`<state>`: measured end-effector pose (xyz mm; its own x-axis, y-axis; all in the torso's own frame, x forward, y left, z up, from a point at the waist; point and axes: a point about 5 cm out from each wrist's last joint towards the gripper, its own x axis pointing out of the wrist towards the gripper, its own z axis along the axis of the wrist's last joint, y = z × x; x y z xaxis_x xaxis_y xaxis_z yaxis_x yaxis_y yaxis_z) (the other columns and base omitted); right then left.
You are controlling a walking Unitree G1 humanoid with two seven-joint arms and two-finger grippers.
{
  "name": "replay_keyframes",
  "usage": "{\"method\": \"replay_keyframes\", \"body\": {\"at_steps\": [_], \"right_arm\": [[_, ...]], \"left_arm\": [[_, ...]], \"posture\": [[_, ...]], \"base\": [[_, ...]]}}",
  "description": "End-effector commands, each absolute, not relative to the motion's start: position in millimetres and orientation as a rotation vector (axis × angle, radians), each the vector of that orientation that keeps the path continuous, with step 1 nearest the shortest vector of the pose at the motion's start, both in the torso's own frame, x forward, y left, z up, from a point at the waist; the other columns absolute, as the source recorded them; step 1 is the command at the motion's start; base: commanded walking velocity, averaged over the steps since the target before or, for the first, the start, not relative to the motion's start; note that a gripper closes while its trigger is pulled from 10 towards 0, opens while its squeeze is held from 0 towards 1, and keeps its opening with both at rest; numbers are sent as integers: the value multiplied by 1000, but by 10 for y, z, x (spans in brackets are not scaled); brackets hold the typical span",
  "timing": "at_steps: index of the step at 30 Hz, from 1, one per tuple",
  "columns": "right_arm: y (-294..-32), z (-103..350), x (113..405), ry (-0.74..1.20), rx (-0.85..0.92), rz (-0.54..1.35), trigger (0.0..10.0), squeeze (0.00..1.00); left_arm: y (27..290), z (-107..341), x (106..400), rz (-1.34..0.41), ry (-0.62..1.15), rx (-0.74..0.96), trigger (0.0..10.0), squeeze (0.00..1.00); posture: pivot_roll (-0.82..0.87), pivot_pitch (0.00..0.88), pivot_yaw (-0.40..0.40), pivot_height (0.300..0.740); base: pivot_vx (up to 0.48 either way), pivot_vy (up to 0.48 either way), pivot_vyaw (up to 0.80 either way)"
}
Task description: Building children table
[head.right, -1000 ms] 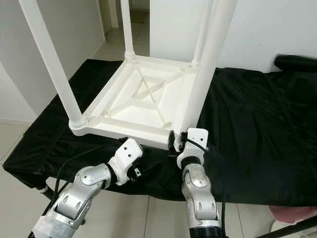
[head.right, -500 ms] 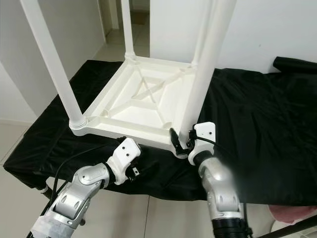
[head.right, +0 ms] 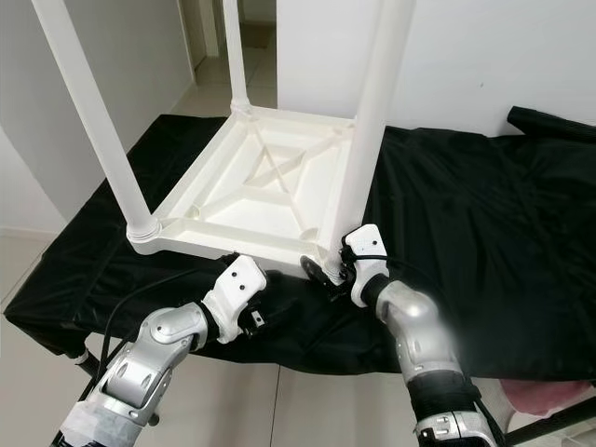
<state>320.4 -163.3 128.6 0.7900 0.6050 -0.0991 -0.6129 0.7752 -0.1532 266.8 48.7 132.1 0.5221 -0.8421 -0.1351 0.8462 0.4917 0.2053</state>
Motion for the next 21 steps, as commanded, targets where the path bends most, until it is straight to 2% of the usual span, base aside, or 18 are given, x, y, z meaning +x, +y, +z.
{"method": "replay_keyframes", "body": {"at_steps": [1, 2, 3, 4, 11, 12, 16, 21], "right_arm": [[-1599, 1261, 3212, 57, -193, 689, 6157, 0], [-1605, 1257, 3215, 60, -192, 689, 3137, 0], [-1623, 1254, 3223, 59, -195, 692, 3137, 0], [-1655, 1247, 3213, 62, -196, 693, 0, 0], [-1710, 1223, 3205, 60, -199, 698, 0, 0], [-1736, 1216, 3165, 54, -160, 635, 10000, 0], [-1734, 1215, 3141, 51, -139, 603, 10000, 0], [-1685, 1218, 3097, 13, -81, 463, 10000, 0]], "left_arm": [[518, 1314, 2709, -969, 18, 259, 10000, 0], [520, 1315, 2709, -968, 17, 260, 10000, 0], [526, 1315, 2712, -967, 18, 260, 10000, 0], [530, 1314, 2711, -965, 19, 260, 10000, 0], [534, 1313, 2704, -962, 21, 260, 10000, 0], [533, 1301, 2687, -967, 25, 257, 10000, 0], [531, 1291, 2678, -970, 28, 257, 10000, 0], [521, 1289, 2678, -981, 31, 260, 10000, 0]], "posture": [[10, 0, 32, 740], [10, 0, 32, 740], [10, 0, 32, 740], [11, 0, 30, 740], [11, 0, 29, 740], [5, 1, 28, 740], [2, 0, 31, 740], [-8, 8, 41, 740]], "base": [[0, 0, 0], [0, 0, 0], [0, 0, 0], [0, 0, 0], [0, 0, 0], [0, 0, 0], [0, 0, 0], [0, 0, 0]]}}
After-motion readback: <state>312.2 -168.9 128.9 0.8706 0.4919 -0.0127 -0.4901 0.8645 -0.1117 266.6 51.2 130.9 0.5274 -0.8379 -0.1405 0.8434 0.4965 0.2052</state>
